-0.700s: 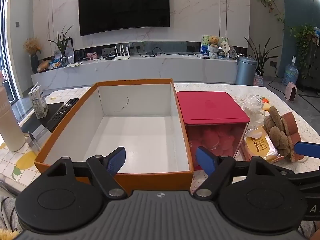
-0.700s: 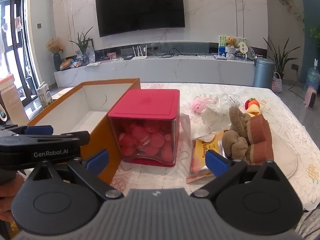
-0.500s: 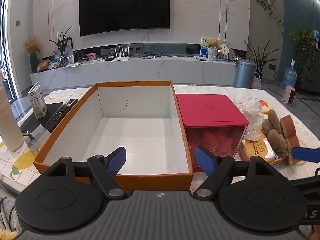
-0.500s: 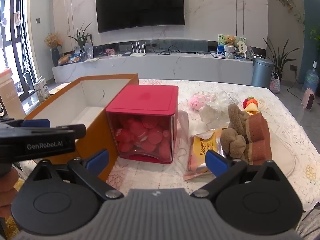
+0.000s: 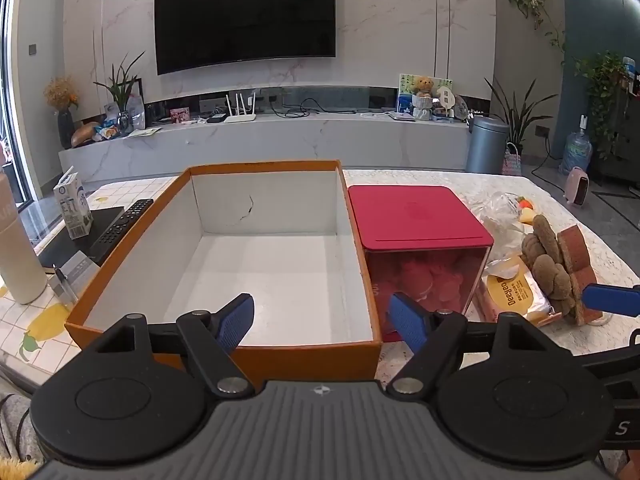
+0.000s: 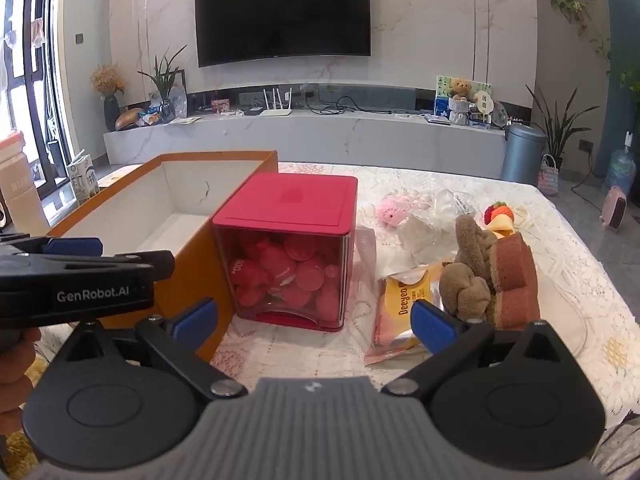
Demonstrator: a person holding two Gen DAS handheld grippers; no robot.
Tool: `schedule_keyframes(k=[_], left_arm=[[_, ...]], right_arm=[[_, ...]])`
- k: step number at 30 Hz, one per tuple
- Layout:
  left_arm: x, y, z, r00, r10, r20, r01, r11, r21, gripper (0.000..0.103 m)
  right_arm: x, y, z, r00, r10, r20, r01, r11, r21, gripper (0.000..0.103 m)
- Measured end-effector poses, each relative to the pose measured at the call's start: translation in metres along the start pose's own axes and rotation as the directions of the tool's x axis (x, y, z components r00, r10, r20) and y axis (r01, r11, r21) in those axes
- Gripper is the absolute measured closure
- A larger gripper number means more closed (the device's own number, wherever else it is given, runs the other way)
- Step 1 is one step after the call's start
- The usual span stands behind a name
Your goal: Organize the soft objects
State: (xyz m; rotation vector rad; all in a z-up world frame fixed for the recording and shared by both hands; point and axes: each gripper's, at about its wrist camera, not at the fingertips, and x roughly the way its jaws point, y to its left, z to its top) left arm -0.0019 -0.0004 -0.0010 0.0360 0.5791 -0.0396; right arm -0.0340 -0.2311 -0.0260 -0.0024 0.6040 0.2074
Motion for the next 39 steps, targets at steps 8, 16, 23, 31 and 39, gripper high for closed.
schedule_keyframes(k=[8,16,23,31,39], left_arm=[[-0.0003,0.0011,0.0,1.0,-0.011,-0.006,0.01,1.0,-0.011,0.012],[-0.0003,0.0016,-0.0006,1.0,-0.008,-0.011,0.008,1.0,-0.017,0.012],[-0.001,0.0024,-0.0001,1.0,-0.006,-0.005,0.006,1.0,-0.02,0.012],[-0.0026,0.0034,-0.0005,1.0,-0.007,-0.005,0.007,1.0,-0.024,0.013],[-0.0033,0.0027,-0.0006,1.0,-0.003,-0.005,0.003,1.0,-0.02,0.013]], right_arm=[[-0.0015,0.0041,-0.0009,0.999,-0.026,0.02,0.026,0.999,-0.028,0.003],[-0.0027,0.0063,-0.0001,0.999,-0.033,0.022,0.033,0.999,-0.035,0.003],[-0.0029,0.0055,0.0008,0.999,-0.027,0.025,0.027,0.999,-0.029,0.003],[-0.0034,0.0055,0.0001,0.999,-0.025,0.029,0.026,0.999,-0.026,0.003],[-0.0035,0.005,-0.0002,0.999,-0.026,0.03,0.027,0.999,-0.026,0.003]])
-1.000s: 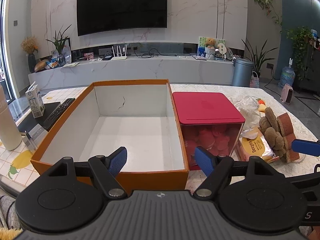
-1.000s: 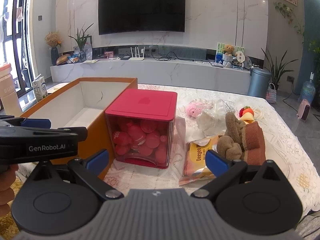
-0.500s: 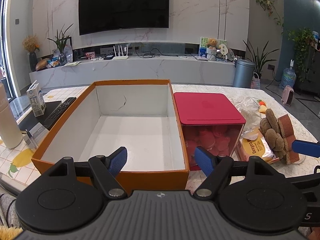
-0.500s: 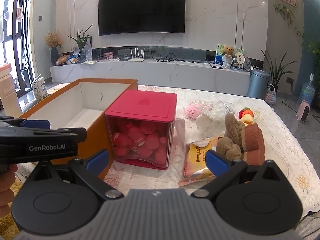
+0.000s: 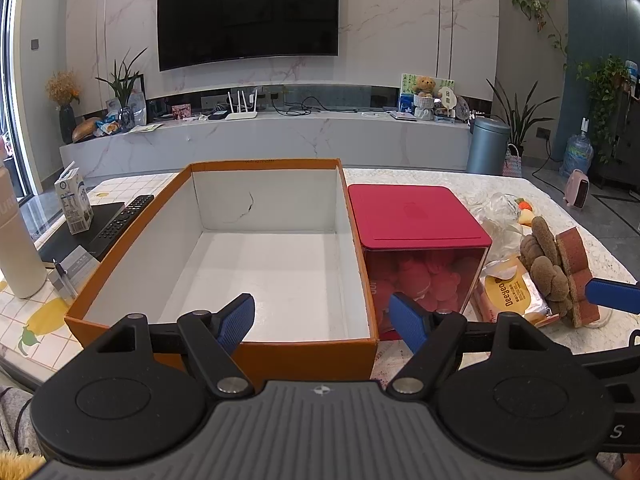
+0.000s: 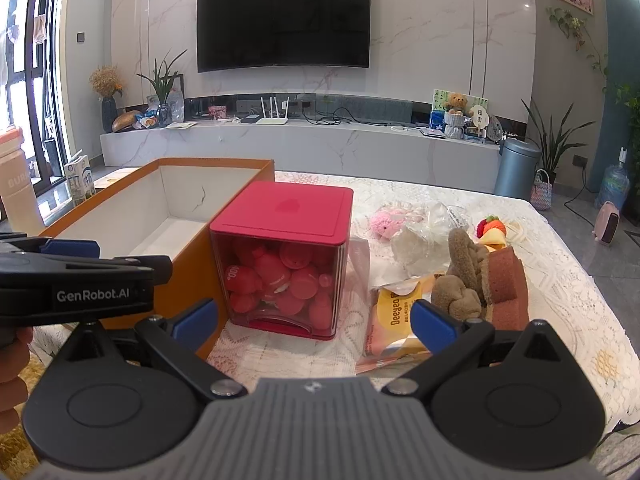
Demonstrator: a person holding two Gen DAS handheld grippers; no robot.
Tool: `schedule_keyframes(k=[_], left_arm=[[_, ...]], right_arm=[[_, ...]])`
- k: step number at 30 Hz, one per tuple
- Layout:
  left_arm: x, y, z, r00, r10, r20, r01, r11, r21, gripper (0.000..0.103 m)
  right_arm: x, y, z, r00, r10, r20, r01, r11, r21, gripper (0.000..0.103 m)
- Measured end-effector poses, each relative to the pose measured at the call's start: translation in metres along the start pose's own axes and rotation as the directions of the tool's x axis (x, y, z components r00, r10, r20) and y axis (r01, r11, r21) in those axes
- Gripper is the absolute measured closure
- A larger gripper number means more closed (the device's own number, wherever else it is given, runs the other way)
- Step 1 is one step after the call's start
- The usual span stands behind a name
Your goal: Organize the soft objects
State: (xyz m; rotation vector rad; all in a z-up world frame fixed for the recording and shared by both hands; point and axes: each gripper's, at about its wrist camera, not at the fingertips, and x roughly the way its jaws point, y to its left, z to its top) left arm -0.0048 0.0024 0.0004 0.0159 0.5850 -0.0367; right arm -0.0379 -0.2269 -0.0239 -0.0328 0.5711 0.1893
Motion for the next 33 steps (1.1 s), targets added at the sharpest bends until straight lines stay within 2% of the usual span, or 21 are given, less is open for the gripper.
schedule_keyframes(k=[22,27,29,33], left_arm=[[-0.001,0.001,0.001,1.0,0.007,0.002,-0.007,1.0,0.001,0.013],[-0.006,0.005,0.007,1.0,0.022,0.012,-0.022,1.0,-0.01,0.013],[-0.009,0.005,0.011,1.0,0.021,0.017,-0.021,1.0,-0.013,0.013],[-0.014,0.001,0.021,0.999,0.026,0.028,-0.026,1.0,-0.006,0.013]], right_arm=[[-0.001,-0.001,0.0,1.0,-0.001,0.008,0.001,1.0,-0.002,0.003],[-0.005,-0.012,0.003,1.0,-0.007,0.01,0.007,0.999,0.041,0.003],[-0.008,-0.018,0.006,1.0,-0.023,0.002,0.023,0.999,0.032,0.003],[-0.021,-0.036,0.014,0.991,-0.132,0.031,0.132,0.991,-0.003,0.003]])
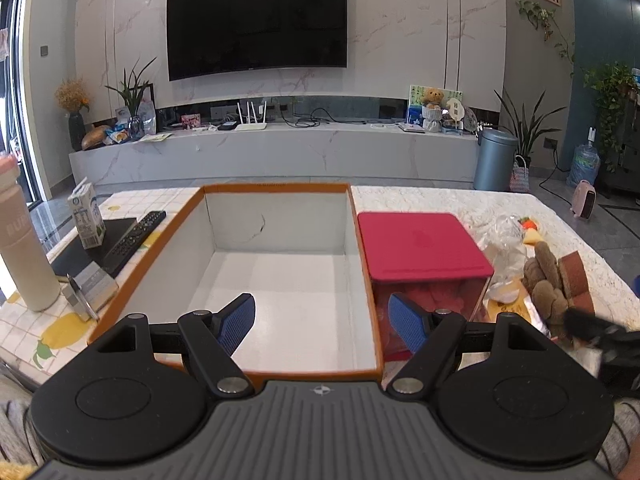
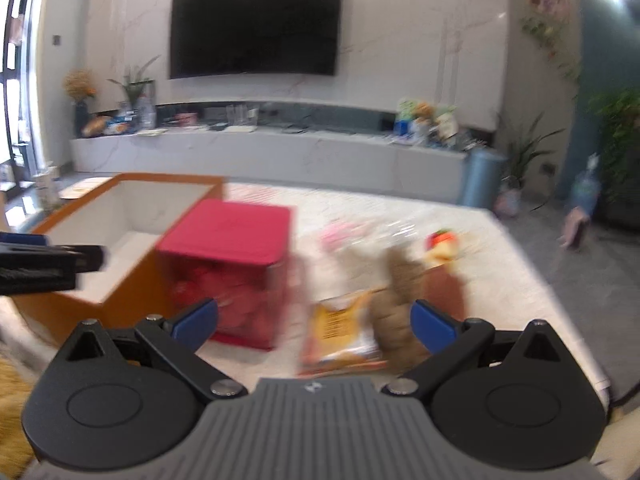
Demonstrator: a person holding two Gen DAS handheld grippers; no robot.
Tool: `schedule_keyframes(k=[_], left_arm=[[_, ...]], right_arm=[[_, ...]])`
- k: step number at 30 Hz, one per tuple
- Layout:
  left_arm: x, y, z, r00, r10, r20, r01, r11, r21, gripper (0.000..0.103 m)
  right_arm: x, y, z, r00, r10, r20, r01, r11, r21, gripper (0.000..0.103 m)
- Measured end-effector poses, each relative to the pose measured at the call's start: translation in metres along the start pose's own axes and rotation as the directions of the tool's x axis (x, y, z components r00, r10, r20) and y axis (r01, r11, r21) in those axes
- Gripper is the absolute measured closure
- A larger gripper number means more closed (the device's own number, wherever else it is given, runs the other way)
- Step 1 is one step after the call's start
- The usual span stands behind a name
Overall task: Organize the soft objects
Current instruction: 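Reach the right tool to the brown bear sponge and grasp it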
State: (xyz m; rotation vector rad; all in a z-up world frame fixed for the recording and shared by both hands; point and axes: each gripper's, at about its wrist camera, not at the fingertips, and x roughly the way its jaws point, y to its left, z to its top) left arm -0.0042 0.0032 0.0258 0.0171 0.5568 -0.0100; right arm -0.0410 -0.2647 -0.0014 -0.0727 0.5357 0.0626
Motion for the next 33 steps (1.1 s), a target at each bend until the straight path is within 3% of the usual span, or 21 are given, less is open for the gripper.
schedule_keyframes(k=[6,12,20,27,30,33], left_arm=[[-0.001,-0.017,0.013,1.0,-0.02,0.003,0.02,0.999,0.034,0.013],[0.004,-0.04,0.022,0.999,-0.045,-0.009,0.046,0.993,0.11,0.013],[0.018,-0.066,0.031,0.996,-0.078,-0.043,0.084,0.982,0.169,0.013],[0.033,-0.089,0.029,0.992,-0.1,-0.08,0.115,0.97,0.212,0.013],[0.04,-0.095,0.026,0.991,-0.094,-0.095,0.113,0.969,0.218,0.013],[0.044,-0.1,0.023,0.989,-0.089,-0.116,0.113,0.967,0.228,0.013]], right_arm=[[-0.015,-0.054,0.01,0.998,-0.042,0.036,0.039,0.995,0.088,0.003],[-0.019,-0.097,0.018,0.995,-0.099,0.014,0.097,0.987,0.125,0.003],[0.002,-0.12,0.015,0.98,-0.189,-0.053,0.193,0.979,0.065,0.003],[0.018,-0.125,0.009,0.968,-0.247,-0.042,0.245,0.968,-0.063,0.002],[0.022,-0.122,0.007,0.981,-0.191,-0.032,0.186,0.974,-0.13,0.002],[0.036,-0.126,0.008,0.989,-0.13,-0.068,0.123,0.987,-0.103,0.002]])
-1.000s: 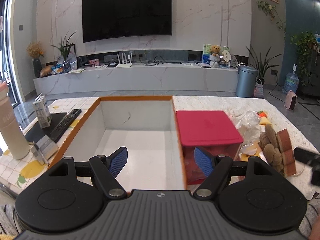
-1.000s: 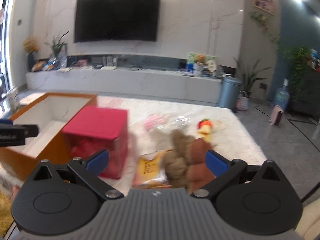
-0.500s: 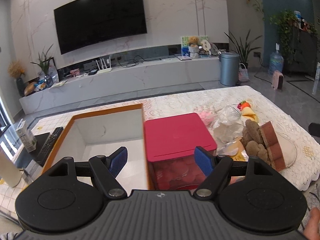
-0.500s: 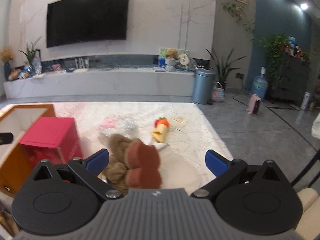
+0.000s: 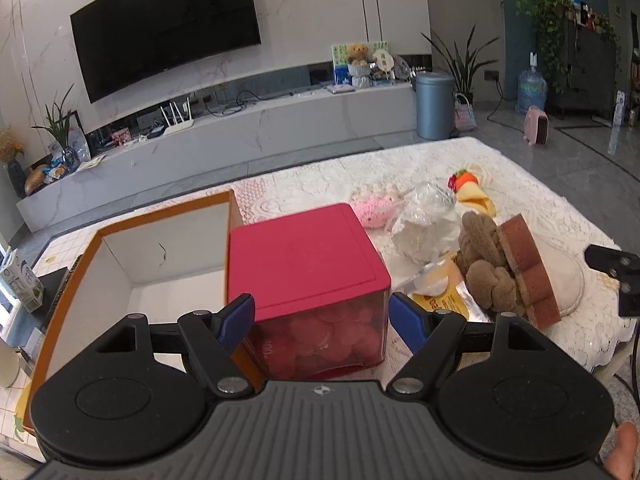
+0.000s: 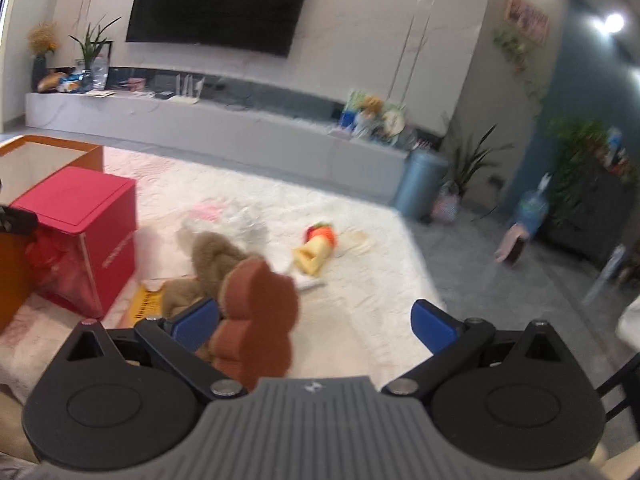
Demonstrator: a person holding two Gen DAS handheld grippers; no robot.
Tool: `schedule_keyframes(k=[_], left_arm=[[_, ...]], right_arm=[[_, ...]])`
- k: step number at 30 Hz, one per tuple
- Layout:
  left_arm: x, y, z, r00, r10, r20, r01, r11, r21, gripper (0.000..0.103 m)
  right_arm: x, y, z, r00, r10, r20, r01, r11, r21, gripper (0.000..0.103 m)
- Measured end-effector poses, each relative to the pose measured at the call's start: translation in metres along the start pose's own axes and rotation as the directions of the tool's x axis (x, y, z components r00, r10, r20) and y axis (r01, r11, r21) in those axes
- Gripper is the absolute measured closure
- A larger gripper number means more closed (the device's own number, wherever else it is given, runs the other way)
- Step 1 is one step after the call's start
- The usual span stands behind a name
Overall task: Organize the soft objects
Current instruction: 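Reach the right tool to the brown bear sponge and grasp it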
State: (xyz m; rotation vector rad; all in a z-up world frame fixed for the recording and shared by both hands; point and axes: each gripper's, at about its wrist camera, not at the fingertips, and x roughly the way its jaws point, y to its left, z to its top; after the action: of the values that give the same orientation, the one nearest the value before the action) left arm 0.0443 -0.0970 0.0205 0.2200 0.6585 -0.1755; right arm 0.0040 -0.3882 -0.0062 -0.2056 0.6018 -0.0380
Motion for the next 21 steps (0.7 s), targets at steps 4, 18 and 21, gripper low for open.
schedule_keyframes(k=[4,18,21], left_arm=[[0.007,-0.012,-0.004,1.0,-0.018,-0.022,0.019,0.998,0.059,0.013],[0.022,-0.037,-0.018,0.999,0.023,-0.045,-0.017,0.991,0.136,0.013],[0.022,-0.038,-0.019,0.999,0.025,-0.047,-0.018,0.99,0.136,0.013]], right_arm=[[0.032,-0.006,0.005,0.993,-0.035,-0.113,0.042,0.997,0.067,0.002],[0.114,0.019,-0.003,0.917,0.138,-0.374,-0.076,0.982,0.175,0.024],[0.11,0.012,-0.006,0.912,0.212,-0.352,-0.134,0.963,0.233,0.035]])
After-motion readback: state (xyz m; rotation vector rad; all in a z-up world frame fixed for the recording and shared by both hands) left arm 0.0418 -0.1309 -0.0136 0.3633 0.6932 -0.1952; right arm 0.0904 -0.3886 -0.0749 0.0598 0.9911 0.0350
